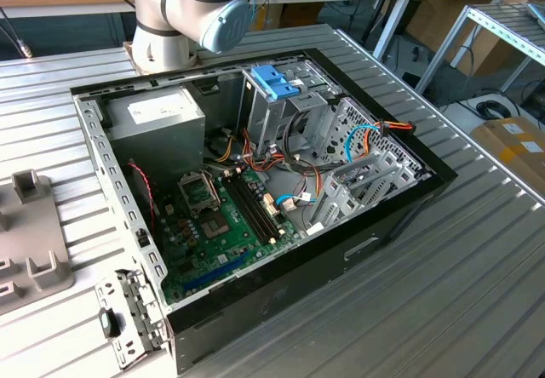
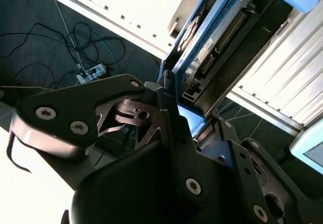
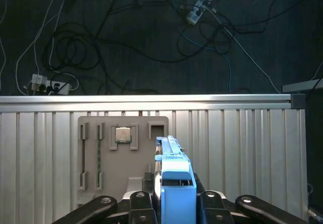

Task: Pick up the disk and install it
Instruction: 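Pick up the disk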

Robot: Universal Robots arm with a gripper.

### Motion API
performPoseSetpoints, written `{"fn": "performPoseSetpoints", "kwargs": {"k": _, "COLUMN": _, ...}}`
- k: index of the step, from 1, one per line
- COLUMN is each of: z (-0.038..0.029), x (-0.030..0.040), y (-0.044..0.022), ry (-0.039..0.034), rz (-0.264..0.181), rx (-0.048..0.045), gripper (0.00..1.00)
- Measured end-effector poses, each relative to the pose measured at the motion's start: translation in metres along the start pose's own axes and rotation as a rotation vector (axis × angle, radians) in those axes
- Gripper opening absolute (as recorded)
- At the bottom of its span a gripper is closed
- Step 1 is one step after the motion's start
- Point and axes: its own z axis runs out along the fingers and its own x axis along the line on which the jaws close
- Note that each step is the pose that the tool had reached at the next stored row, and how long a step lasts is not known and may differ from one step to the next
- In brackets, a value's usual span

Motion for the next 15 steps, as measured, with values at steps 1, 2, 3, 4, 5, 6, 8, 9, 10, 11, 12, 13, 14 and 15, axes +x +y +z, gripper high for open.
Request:
{"fn": "performPoseSetpoints", "kwargs": {"k": 1, "z": -0.0008, "x": 0.0, "y": 0.0, "ry": 0.0, "rz": 0.0, "rx": 0.0001, "gripper": 0.37}}
{"fn": "performPoseSetpoints", "kwargs": {"k": 2, "z": -0.0017, "x": -0.0001, "y": 0.0001, "ry": 0.0, "rz": 0.0, "rx": 0.0, "gripper": 0.37}}
{"fn": "performPoseSetpoints", "kwargs": {"k": 3, "z": -0.0029, "x": -0.0002, "y": 0.0001, "ry": -0.0001, "rz": 0.0, "rx": 0.0001, "gripper": 0.37}}
{"fn": "performPoseSetpoints", "kwargs": {"k": 4, "z": -0.0037, "x": -0.0002, "y": 0.0002, "ry": 0.0, "rz": 0.0, "rx": 0.0, "gripper": 0.37}}
{"fn": "performPoseSetpoints", "kwargs": {"k": 5, "z": -0.0044, "x": -0.0003, "y": 0.0002, "ry": -0.0001, "rz": 0.0, "rx": 0.0001, "gripper": 0.37}}
{"fn": "performPoseSetpoints", "kwargs": {"k": 6, "z": -0.0052, "x": -0.0003, "y": 0.0003, "ry": -0.0001, "rz": 0.0, "rx": 0.0001, "gripper": 0.37}}
{"fn": "performPoseSetpoints", "kwargs": {"k": 8, "z": -0.0069, "x": -0.0004, "y": 0.0003, "ry": 0.0, "rz": 0.0, "rx": 0.0, "gripper": 0.37}}
{"fn": "performPoseSetpoints", "kwargs": {"k": 9, "z": -0.008, "x": -0.0005, "y": 0.0004, "ry": -0.0001, "rz": 0.0, "rx": 0.0001, "gripper": 0.37}}
{"fn": "performPoseSetpoints", "kwargs": {"k": 10, "z": -0.0086, "x": -0.0005, "y": 0.0004, "ry": -0.0001, "rz": 0.0, "rx": 0.0, "gripper": 0.37}}
{"fn": "performPoseSetpoints", "kwargs": {"k": 11, "z": -0.0094, "x": -0.0006, "y": 0.0005, "ry": -0.0001, "rz": 0.0, "rx": 0.0, "gripper": 0.37}}
{"fn": "performPoseSetpoints", "kwargs": {"k": 12, "z": -0.0102, "x": -0.0006, "y": 0.0005, "ry": -0.0001, "rz": 0.0, "rx": 0.0001, "gripper": 0.37}}
{"fn": "performPoseSetpoints", "kwargs": {"k": 13, "z": -0.0111, "x": -0.0007, "y": 0.0005, "ry": -0.0001, "rz": 0.0, "rx": 0.0, "gripper": 0.37}}
{"fn": "performPoseSetpoints", "kwargs": {"k": 14, "z": -0.012, "x": -0.0007, "y": 0.0006, "ry": -0.0001, "rz": 0.0, "rx": 0.0001, "gripper": 0.37}}
{"fn": "performPoseSetpoints", "kwargs": {"k": 15, "z": -0.013, "x": -0.0008, "y": 0.0006, "ry": 0.0, "rz": 0.0, "rx": 0.0001, "gripper": 0.37}}
